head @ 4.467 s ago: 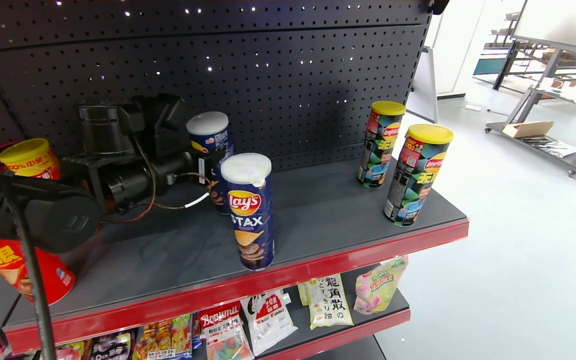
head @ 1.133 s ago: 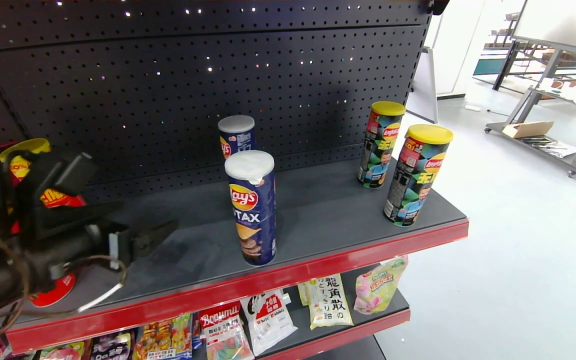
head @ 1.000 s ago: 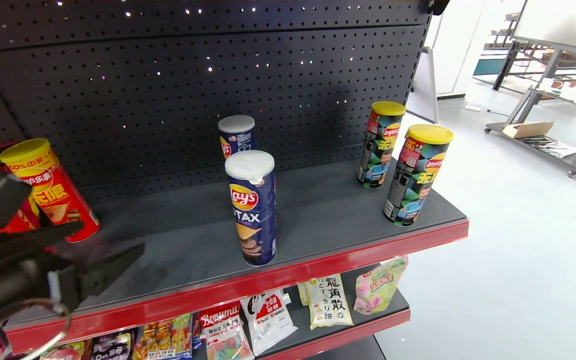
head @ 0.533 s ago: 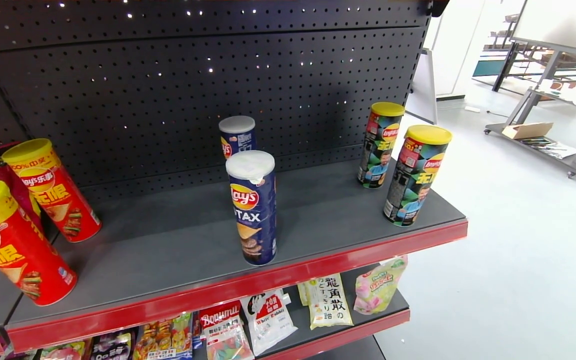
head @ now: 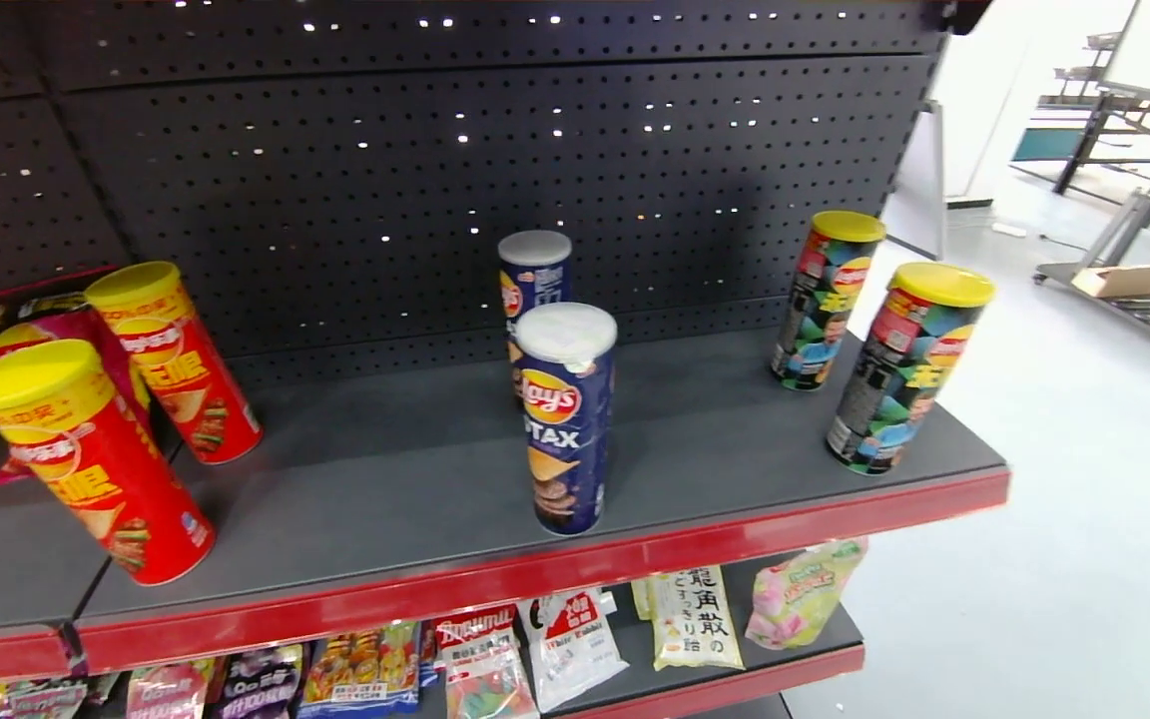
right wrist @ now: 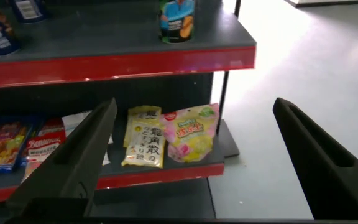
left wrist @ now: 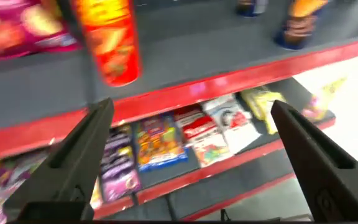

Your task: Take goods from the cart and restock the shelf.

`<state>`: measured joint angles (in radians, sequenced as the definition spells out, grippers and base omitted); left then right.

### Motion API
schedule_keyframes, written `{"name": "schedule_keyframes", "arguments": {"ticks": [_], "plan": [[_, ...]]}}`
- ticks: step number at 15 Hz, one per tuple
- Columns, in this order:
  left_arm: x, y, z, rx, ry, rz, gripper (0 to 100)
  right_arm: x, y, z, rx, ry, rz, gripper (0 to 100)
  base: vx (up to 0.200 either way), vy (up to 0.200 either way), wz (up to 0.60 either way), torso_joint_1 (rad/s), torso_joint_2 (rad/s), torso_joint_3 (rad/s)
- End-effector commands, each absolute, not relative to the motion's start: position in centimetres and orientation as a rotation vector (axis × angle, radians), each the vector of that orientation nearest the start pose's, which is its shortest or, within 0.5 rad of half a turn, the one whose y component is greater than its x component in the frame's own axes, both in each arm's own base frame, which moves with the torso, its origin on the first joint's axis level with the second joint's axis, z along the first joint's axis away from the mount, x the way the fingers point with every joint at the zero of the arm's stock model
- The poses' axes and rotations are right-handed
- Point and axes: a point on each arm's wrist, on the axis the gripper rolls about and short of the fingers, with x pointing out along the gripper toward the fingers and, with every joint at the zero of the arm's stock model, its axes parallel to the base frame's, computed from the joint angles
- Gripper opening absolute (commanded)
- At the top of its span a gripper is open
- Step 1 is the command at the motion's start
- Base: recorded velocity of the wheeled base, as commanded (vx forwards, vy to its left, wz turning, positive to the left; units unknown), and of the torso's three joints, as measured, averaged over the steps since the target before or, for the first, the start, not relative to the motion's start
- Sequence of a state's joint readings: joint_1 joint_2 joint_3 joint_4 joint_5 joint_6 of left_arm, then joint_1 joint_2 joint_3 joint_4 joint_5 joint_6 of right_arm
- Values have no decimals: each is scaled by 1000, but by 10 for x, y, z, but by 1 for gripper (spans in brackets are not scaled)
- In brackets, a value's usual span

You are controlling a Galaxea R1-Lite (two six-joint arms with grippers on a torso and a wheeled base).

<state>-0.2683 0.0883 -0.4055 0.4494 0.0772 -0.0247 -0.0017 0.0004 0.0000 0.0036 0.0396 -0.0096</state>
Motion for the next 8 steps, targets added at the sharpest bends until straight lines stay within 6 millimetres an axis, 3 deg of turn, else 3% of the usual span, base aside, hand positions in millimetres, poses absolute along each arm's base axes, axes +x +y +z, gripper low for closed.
{"name": "schedule_keyframes", "arguments": {"ticks": [1,3,6,8], "plan": [[-52,16,140,-1,134,-188,100,-23,1,75,-9,3,38,100,0,0,600,17,7,2],[-52,16,140,-1,132,-184,100,-23,1,75,-9,3,38,100,0,0,600,2,-2,2],[-52,16,141,1,138,-133,100,-23,1,75,-8,3,40,100,0,0,0,0,0,0],[-50,11,139,-1,170,2,100,-23,1,75,-6,3,40,100,0,0,0,0,0,0]]}}
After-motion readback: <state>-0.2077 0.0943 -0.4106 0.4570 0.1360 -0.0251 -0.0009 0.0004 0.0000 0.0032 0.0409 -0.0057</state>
